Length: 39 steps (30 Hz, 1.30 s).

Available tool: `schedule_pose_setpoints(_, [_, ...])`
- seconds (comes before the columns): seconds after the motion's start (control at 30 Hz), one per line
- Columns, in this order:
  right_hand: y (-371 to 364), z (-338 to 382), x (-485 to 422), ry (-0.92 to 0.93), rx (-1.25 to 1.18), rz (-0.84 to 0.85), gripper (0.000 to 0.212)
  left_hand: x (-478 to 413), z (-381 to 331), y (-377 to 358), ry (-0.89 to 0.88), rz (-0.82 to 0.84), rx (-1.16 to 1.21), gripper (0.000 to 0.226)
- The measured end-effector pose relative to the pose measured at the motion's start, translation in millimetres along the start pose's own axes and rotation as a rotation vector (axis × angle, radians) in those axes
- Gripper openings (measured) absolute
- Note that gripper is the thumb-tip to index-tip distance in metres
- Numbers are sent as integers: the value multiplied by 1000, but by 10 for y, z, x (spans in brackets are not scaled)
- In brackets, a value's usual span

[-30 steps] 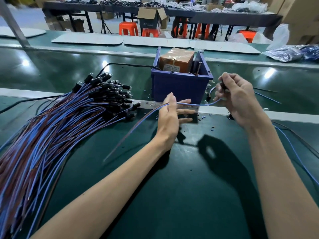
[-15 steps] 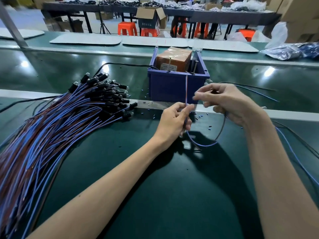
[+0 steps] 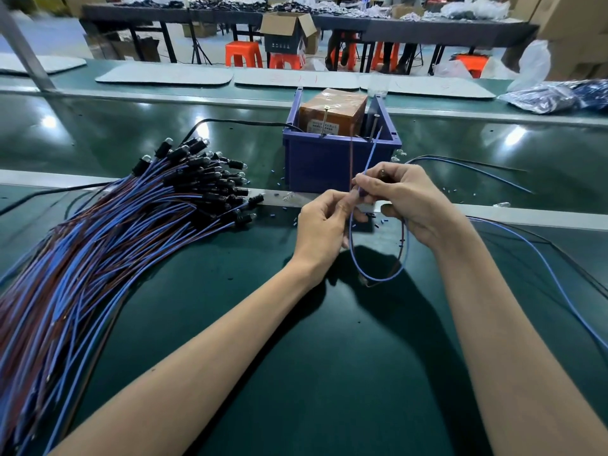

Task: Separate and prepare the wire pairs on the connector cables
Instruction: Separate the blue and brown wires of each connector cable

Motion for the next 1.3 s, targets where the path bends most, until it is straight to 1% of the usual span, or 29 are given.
schedule_pose_setpoints(0.07, [-34,-53,-41,-9,-58,-1,17,-30,11,65,-5,-122,-21,21])
schedule_pose_setpoints(0.13, [-67,-117,-74,-11,-69,-10,18,-49,24,114,3,-203,-38,23])
schedule_pose_setpoints(0.27, [-47,-187,-114,46,-102,-147,18,-44,43,155,15,-267,-158,26])
schedule_pose_setpoints(0.33, [-30,-182,-120,71,-147,-188,19,-42,51,157,23,-282,-164,27])
schedule_pose_setpoints(0.47, [18,-166,-138,82,-171,-214,20,-60,42,165,30,-298,-192,27])
schedule_pose_setpoints(0.67, [42,-153,-160,99,-157,-226,15,-128,59,186,79,-309,-155,30])
schedule_pose_setpoints(0.77, [43,-134,-171,104,-153,-238,17,-134,66,178,95,-301,-153,31])
schedule_pose_setpoints(0.87, [34,-89,-174,121,-160,-229,11,-158,79,179,106,-304,-129,32])
schedule_pose_setpoints(1.07, [13,-37,-158,134,-132,-206,14,-163,87,160,119,-255,-129,31])
schedule_pose_setpoints(1.23, [11,-20,-148,131,-176,-180,9,-159,58,143,104,-226,-126,29])
schedule_pose_setpoints(1.3, [17,-18,-145,133,-157,-184,9,-157,44,129,87,-201,-126,29])
Point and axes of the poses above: each hand's wrist, its own x-axis away from the middle knuckle, its own y-axis out of the back of the hand, z = x × y, the point moved 4 cm from there along -x, towards the middle knuckle, and after that the axes turned 13 degrees about -y, right-handed, at the moved point
